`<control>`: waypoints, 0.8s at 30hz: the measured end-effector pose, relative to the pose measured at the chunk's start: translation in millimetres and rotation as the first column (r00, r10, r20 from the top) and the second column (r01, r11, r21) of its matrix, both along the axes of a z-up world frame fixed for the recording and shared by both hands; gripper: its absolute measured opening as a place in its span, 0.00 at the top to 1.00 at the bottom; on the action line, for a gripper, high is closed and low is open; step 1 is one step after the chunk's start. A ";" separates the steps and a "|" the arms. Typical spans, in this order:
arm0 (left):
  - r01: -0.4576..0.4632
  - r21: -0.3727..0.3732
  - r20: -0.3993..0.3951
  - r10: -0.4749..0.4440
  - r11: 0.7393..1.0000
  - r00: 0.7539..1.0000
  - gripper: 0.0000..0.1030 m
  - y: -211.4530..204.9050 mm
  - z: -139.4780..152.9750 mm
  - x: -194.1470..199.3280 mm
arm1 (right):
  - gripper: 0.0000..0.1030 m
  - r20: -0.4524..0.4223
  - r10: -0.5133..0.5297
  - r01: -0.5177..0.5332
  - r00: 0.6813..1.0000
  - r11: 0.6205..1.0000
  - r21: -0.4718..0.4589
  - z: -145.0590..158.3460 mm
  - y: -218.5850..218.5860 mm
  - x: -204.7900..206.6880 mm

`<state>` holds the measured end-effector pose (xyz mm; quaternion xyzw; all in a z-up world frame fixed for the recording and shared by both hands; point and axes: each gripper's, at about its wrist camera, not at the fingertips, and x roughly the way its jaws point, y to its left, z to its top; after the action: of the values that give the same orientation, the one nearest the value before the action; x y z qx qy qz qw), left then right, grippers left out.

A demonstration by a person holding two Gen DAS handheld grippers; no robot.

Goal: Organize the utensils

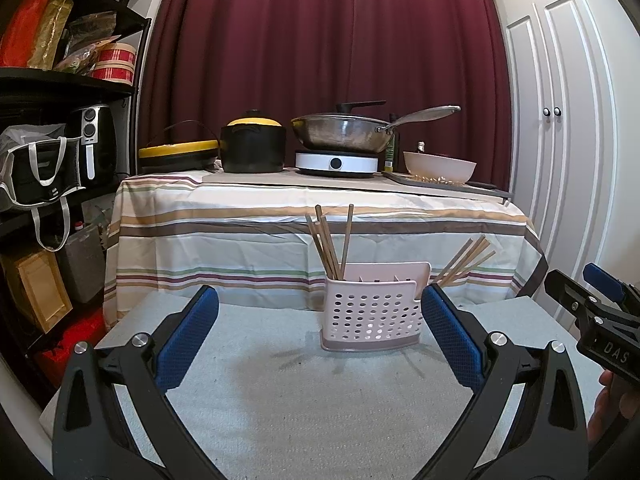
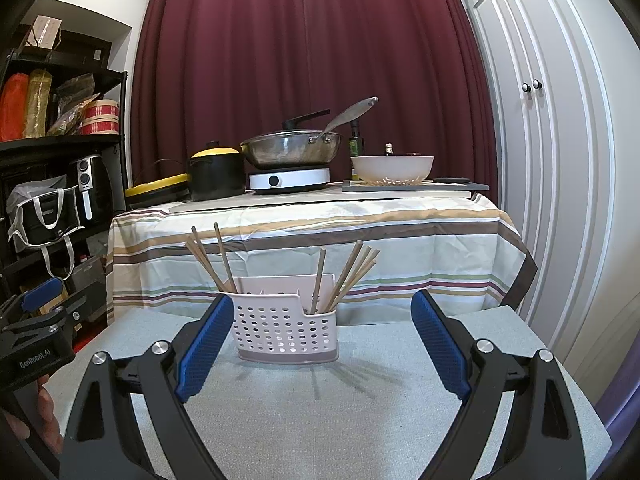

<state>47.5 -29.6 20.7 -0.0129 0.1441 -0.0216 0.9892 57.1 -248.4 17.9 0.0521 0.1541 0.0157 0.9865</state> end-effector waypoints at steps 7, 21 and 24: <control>0.001 -0.009 -0.003 -0.001 1.000 1.000 0.04 0.5 0.0 -0.5 | 0.15 0.004 -0.002 0.002 1.000 1.000 0.000 0.4 1.3 -1.3; -0.001 0.005 -0.009 0.001 1.000 1.000 0.04 -1.2 -2.9 -2.2 | 0.15 0.005 -0.002 0.002 1.000 1.000 -0.002 0.4 2.3 -1.9; 0.001 -0.006 -0.013 -0.001 1.000 1.000 0.04 0.8 -3.5 -2.3 | 0.15 0.003 0.001 -0.001 1.000 1.000 -0.002 0.5 2.7 -1.9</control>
<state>45.2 -28.8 17.2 -0.0160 0.1503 -0.0223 0.9883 55.3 -245.6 18.4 0.0510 0.1528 0.0160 0.9868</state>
